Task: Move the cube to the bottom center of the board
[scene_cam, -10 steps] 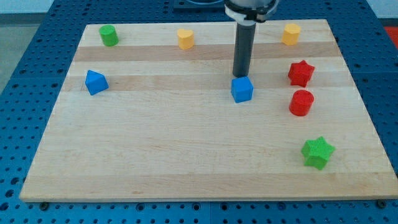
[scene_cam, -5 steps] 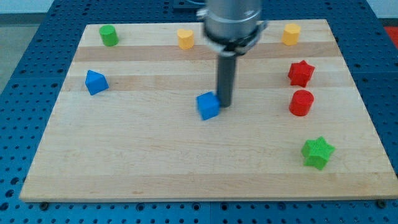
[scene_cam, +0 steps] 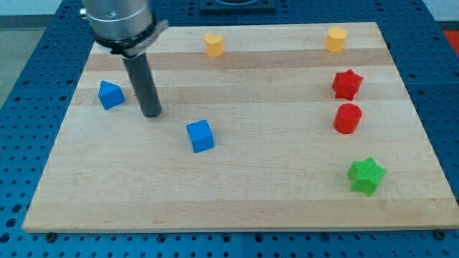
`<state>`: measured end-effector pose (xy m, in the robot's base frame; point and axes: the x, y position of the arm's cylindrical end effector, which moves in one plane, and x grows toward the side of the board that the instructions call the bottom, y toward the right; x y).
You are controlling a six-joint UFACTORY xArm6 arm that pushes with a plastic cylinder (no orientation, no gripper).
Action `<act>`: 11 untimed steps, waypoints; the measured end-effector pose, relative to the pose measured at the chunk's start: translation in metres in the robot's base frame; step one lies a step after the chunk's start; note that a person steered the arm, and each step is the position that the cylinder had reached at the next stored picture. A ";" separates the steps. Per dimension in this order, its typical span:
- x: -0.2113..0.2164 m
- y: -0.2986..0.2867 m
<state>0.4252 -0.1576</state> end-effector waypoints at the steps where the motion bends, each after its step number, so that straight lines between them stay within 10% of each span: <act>1: 0.010 0.031; 5: 0.090 0.075; 11: 0.071 0.136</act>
<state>0.4963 -0.0212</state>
